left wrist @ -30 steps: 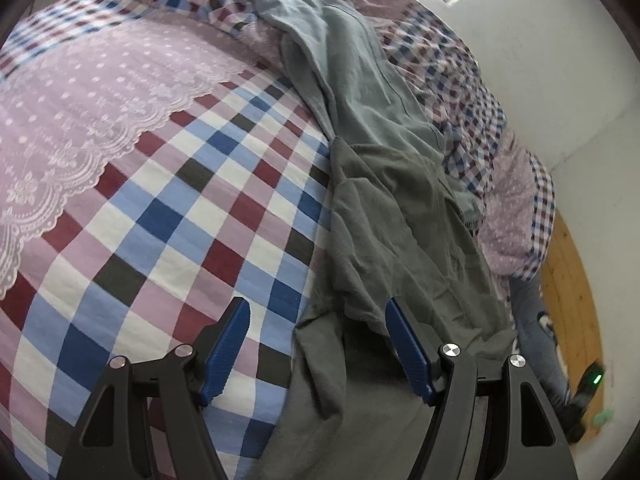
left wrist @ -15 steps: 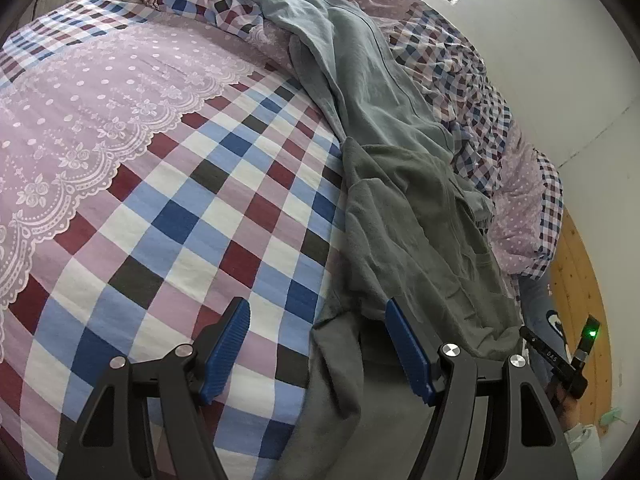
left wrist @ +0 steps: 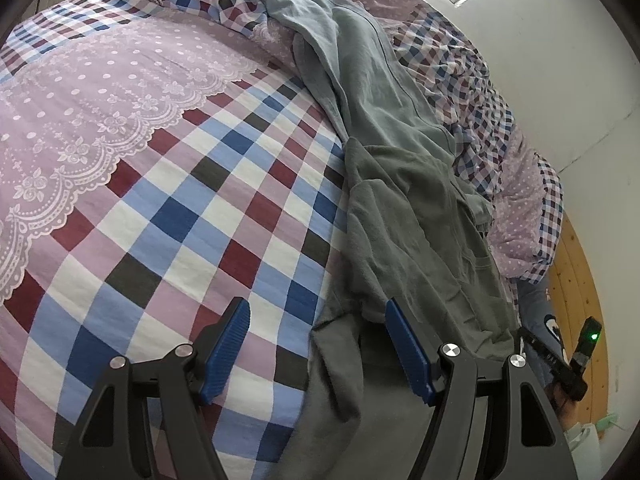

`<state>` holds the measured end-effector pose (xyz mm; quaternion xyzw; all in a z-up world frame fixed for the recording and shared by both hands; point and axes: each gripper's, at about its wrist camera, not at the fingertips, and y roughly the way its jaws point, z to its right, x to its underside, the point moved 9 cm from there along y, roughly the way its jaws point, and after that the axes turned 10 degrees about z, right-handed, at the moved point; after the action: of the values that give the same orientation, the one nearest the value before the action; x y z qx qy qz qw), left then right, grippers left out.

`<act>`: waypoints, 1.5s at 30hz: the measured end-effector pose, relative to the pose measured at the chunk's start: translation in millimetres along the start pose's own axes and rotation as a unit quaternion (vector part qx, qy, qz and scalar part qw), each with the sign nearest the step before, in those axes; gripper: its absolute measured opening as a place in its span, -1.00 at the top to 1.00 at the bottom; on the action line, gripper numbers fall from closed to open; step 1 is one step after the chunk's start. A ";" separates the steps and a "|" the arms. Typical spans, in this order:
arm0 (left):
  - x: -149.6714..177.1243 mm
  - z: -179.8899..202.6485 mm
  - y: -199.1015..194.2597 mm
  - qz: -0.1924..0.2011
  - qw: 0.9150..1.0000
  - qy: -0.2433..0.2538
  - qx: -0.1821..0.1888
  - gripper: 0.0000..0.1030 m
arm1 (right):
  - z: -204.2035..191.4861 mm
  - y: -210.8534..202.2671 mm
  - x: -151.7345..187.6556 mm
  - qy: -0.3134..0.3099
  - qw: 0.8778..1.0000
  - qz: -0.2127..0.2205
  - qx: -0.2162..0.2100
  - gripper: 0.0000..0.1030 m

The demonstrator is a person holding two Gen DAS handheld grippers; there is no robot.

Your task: Fold clothes

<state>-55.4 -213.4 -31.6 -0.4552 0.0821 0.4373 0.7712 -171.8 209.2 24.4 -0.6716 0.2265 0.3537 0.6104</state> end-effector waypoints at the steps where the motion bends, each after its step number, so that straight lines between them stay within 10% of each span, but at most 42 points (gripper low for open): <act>1: -0.2 0.4 -0.2 0.000 1.000 0.001 0.001 -0.44 | 3.9 -1.4 -2.8 0.013 1.000 0.003 0.003 1.00; 5: -2.1 0.0 -1.9 0.000 1.000 0.003 0.007 -0.44 | 15.6 -7.7 -5.0 0.064 0.998 0.005 0.019 0.92; 9: -4.4 2.8 -7.4 0.002 0.999 0.030 0.010 -0.44 | 13.9 -43.2 4.3 0.116 0.991 0.054 0.025 0.03; 14: 2.7 21.9 -12.4 -0.002 0.990 0.140 -0.002 -0.44 | -14.4 -81.2 35.1 0.114 0.989 0.088 0.010 -0.03; 18: 19.2 42.2 -6.3 -0.003 0.966 0.255 -0.027 -0.44 | -27.4 -91.5 52.1 0.114 0.988 0.099 -0.005 -0.08; 29: 31.8 42.9 38.8 -0.019 0.930 0.353 -0.104 -0.43 | -43.0 -61.1 74.1 0.107 0.990 0.089 -0.023 -0.09; 32: 29.2 48.0 51.4 -0.015 0.923 0.366 -0.117 -0.10 | -45.4 -54.4 78.0 0.109 0.990 0.083 -0.027 -0.09; 35: 24.2 42.9 52.3 -0.002 0.925 0.357 -0.130 0.12 | -47.9 -47.7 81.8 0.112 0.990 0.077 -0.031 -0.09; 37: 10.8 33.8 47.5 0.022 0.927 0.341 -0.157 0.66 | -47.9 -45.7 80.9 0.108 0.991 0.079 -0.028 -0.09; 41: -16.7 15.0 32.9 0.063 0.945 0.272 -0.168 0.68 | -45.5 -41.4 81.2 0.105 0.991 0.080 -0.021 -0.09; 45: -23.3 2.9 27.0 0.072 0.934 0.275 -0.216 0.72 | -43.0 -35.1 84.4 0.112 0.991 0.071 -0.021 -0.09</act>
<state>-90.5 -219.6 -34.7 -0.7060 0.2274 0.3567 0.5679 -82.8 183.1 -15.6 -0.7019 0.3335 0.3234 0.5400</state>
